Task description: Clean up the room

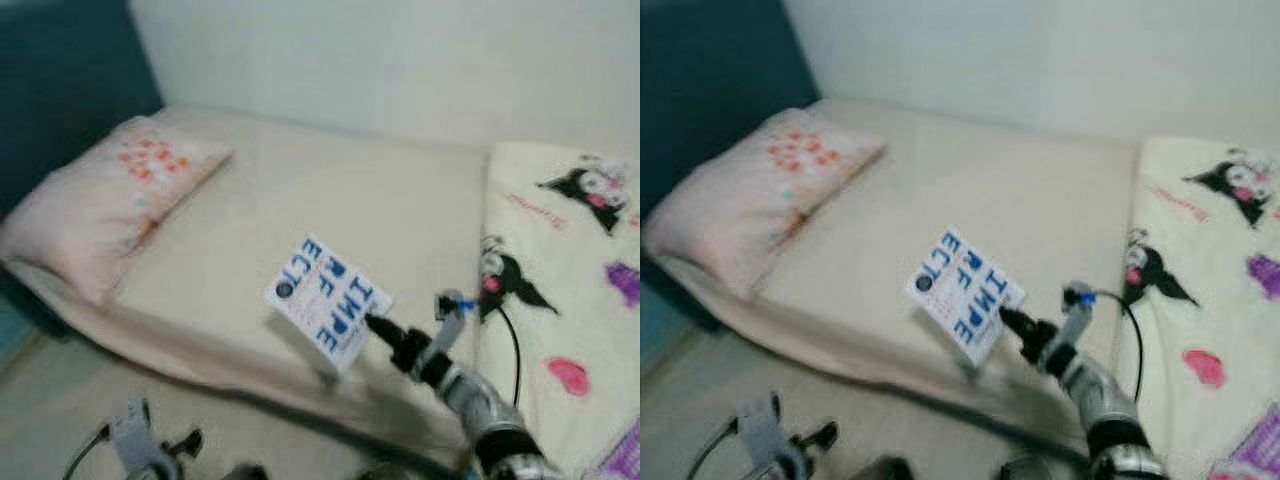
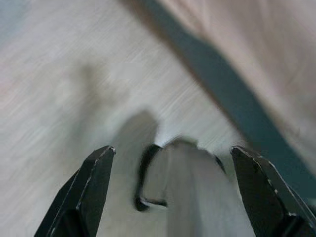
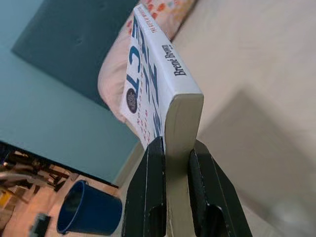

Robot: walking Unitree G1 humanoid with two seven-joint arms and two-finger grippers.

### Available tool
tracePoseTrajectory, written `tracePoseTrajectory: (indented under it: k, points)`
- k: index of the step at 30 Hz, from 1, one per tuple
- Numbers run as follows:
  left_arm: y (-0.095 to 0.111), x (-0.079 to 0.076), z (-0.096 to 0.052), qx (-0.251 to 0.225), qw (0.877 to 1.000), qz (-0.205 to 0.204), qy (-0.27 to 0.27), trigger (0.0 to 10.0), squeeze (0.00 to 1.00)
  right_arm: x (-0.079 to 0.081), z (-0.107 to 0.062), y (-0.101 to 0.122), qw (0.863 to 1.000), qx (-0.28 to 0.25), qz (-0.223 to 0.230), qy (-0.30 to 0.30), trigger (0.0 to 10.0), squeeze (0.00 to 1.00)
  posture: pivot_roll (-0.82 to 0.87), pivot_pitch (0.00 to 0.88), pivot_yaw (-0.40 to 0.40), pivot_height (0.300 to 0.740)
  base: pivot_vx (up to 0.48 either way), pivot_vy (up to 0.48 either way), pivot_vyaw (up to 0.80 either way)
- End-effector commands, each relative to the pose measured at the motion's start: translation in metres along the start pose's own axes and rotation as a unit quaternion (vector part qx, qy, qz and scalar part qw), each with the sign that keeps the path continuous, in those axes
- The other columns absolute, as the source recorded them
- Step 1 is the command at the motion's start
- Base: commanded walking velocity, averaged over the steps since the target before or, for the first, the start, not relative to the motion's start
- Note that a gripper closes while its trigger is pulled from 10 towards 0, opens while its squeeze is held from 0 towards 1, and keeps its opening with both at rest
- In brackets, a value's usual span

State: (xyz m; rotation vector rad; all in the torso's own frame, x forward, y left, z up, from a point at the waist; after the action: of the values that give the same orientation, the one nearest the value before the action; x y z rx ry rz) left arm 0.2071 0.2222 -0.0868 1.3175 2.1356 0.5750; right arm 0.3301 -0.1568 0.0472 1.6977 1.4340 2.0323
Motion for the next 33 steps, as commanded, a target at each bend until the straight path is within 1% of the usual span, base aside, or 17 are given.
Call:
tracePoseTrajectory:
  k: [1,3,7,14,19,20,21,22,24,25,28,29,30,31,33]
  points:
    - [-0.007,-0.004,0.0,0.016,1.0,0.021,0.003,10.0,0.0,0.0,0.001,-0.003,1.0,-0.001,-0.001,0.002,0.0,0.0,-0.06,0.109,0.004,0.697,0.0,0.0,0.0]
    - [-0.015,-0.008,0.0,0.028,0.999,0.033,0.003,10.0,0.0,0.001,0.002,-0.008,1.0,0.005,-0.004,-0.001,0.0,0.0,-0.06,0.108,0.005,0.707,0.0,0.0,0.0]
    - [-0.017,-0.012,0.0,0.031,0.998,0.048,-0.003,10.0,0.0,0.0,0.003,-0.01,1.0,0.007,-0.006,-0.004,0.0,0.0,-0.06,0.112,0.004,0.721,0.0,0.0,0.0]
    - [-0.019,-0.013,0.0,0.034,0.997,0.062,-0.007,10.0,0.0,-0.001,0.002,-0.013,1.0,0.011,-0.004,-0.006,0.0,0.0,-0.06,0.109,0.004,0.74,0.0,0.0,0.0]
    - [-0.022,-0.013,0.0,0.038,0.996,0.077,-0.006,10.0,0.0,-0.003,0.002,-0.02,0.999,0.026,-0.012,-0.018,0.0,0.0,-0.06,0.102,0.001,0.74,0.0,0.0,0.0]
    - [-0.022,-0.014,0.0,0.038,0.996,0.078,-0.008,10.0,0.0,-0.005,0.001,-0.025,0.999,0.035,-0.015,-0.027,0.0,0.0,-0.06,0.098,-0.003,0.74,0.0,0.0,0.0]
    - [-0.022,-0.015,0.0,0.038,0.996,0.08,-0.01,10.0,0.0,-0.011,-0.003,-0.032,0.997,0.049,-0.025,-0.056,0.0,0.0,-0.06,0.093,-0.006,0.74,0.0,0.0,0.0]
    - [-0.022,-0.015,0.0,0.038,0.996,0.08,-0.01,10.0,0.0,-0.011,-0.003,-0.032,0.997,0.049,-0.025,-0.056,0.0,0.0,-0.06,0.093,-0.006,0.74,0.0,0.0,0.0]
    - [-0.023,-0.016,0.0,0.038,0.996,0.085,-0.013,10.0,0.0,-0.02,-0.009,-0.041,0.993,0.059,-0.034,-0.096,0.0,0.0,-0.06,0.089,-0.008,0.74,0.0,0.0,0.0]
    - [-0.023,-0.018,0.0,0.037,0.995,0.086,-0.018,10.0,0.0,-0.025,-0.014,-0.048,0.99,0.069,-0.033,-0.117,10.0,0.0,-0.06,0.083,-0.011,0.74,0.0,0.0,0.0]
    - [-0.023,-0.019,0.0,0.036,0.995,0.086,-0.021,10.0,0.0,-0.028,-0.017,-0.053,0.988,0.075,-0.032,-0.13,10.0,0.0,-0.06,0.083,-0.011,0.74,0.0,0.0,0.0]
    - [-0.023,-0.021,0.0,0.033,0.996,0.082,-0.025,10.0,0.0,-0.03,-0.02,-0.059,0.986,0.085,-0.031,-0.137,10.0,0.0,-0.05,0.076,-0.014,0.74,0.0,0.0,0.0]
    - [-0.022,-0.022,0.0,0.031,0.996,0.079,-0.029,10.0,0.0,-0.027,-0.021,-0.066,0.988,0.09,-0.026,-0.127,10.0,0.0,-0.05,0.076,-0.016,0.74,0.0,0.0,0.8]
    - [-0.022,-0.022,0.0,0.031,0.996,0.079,-0.029,10.0,0.0,-0.027,-0.021,-0.066,0.988,0.09,-0.026,-0.127,10.0,0.0,-0.05,0.076,-0.016,0.74,0.0,0.0,0.8]
    - [-0.022,-0.023,0.0,0.029,0.997,0.068,-0.036,10.0,0.0,-0.018,-0.015,-0.071,0.992,0.085,-0.019,-0.093,10.0,0.0,-0.06,0.075,-0.013,0.74,0.0,0.0,0.8]
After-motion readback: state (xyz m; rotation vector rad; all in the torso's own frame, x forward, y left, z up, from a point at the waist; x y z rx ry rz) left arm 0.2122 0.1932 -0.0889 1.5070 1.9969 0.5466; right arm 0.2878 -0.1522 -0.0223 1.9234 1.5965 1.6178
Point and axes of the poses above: a point about 5 cm out from each wrist's last joint towards the gripper, its own z axis pointing out of the wrist towards the gripper, its own y axis along the axis of the wrist's last joint, x = y × z, the point moved 2 cm from there along z, pointing out of the wrist towards the gripper, and after that the axes turned 5 degrees about z, right-handed, at the moved point
